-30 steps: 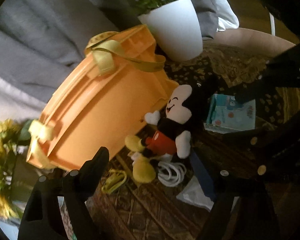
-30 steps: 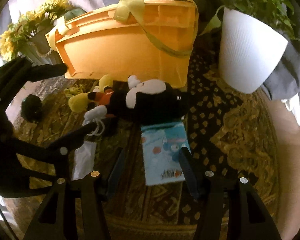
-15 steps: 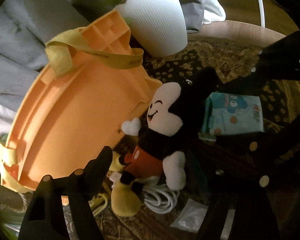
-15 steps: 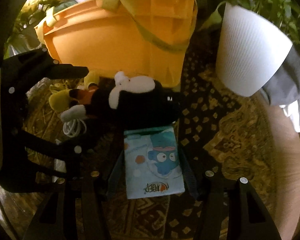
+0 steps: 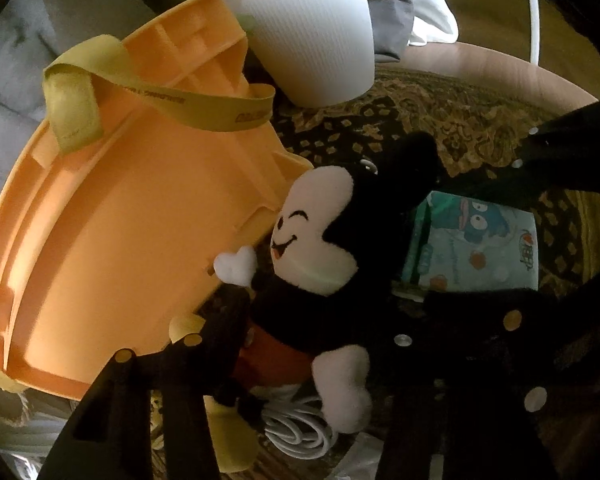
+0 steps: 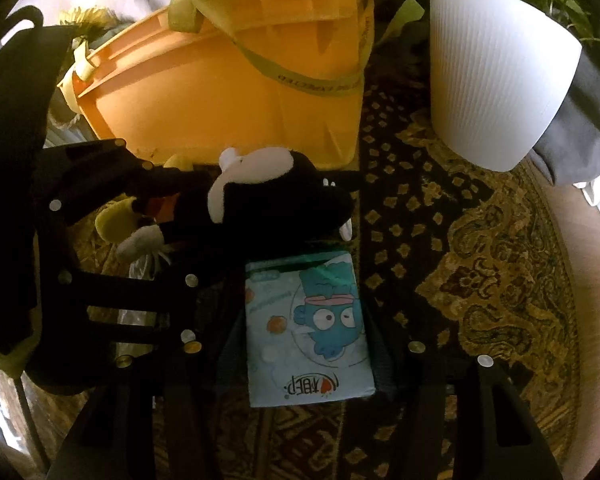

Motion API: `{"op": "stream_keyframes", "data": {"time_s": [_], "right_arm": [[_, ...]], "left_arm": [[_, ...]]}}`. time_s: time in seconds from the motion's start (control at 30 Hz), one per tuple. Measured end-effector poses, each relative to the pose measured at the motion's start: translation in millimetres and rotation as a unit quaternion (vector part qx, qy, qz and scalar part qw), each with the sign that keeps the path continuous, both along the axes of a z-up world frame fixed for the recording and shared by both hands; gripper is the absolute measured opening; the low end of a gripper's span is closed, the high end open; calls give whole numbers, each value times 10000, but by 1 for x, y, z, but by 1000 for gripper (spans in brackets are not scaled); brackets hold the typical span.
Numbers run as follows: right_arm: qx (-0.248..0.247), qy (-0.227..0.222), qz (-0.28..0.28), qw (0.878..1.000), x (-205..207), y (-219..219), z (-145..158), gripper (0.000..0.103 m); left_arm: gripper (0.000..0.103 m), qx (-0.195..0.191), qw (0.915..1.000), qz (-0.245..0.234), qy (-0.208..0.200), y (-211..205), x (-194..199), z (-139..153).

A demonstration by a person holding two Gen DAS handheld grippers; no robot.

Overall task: Organize soft objects
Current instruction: 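Grasp the Mickey plush with the left tool while the right tool grasps the blue packet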

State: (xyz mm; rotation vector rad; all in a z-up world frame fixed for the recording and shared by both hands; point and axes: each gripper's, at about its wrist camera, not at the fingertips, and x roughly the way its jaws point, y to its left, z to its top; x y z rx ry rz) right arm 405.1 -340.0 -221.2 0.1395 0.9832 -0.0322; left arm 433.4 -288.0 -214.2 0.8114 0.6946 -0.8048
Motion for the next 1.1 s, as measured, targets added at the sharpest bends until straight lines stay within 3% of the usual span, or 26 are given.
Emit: {"op": "stream_keyframes", "data": {"time_s": [0.1, 0.57, 0.73, 1.1], "right_arm": [[-2, -27, -27, 10000, -4, 3, 7, 55], [46, -417, -315, 9986, -19, -6, 50, 55], [12, -653, -299, 9974, -29, 0, 75, 55], [150, -1166, -55, 9930, -38, 24, 123, 55]], "left_arm": [[41, -155, 9996, 195, 138, 2, 2, 6], [40, -1130, 9850, 1265, 321, 36, -16, 51], [40, -1557, 9728, 1657, 448, 54, -26, 72], [40, -2345, 9430, 2346, 258, 98, -43, 124]]}}
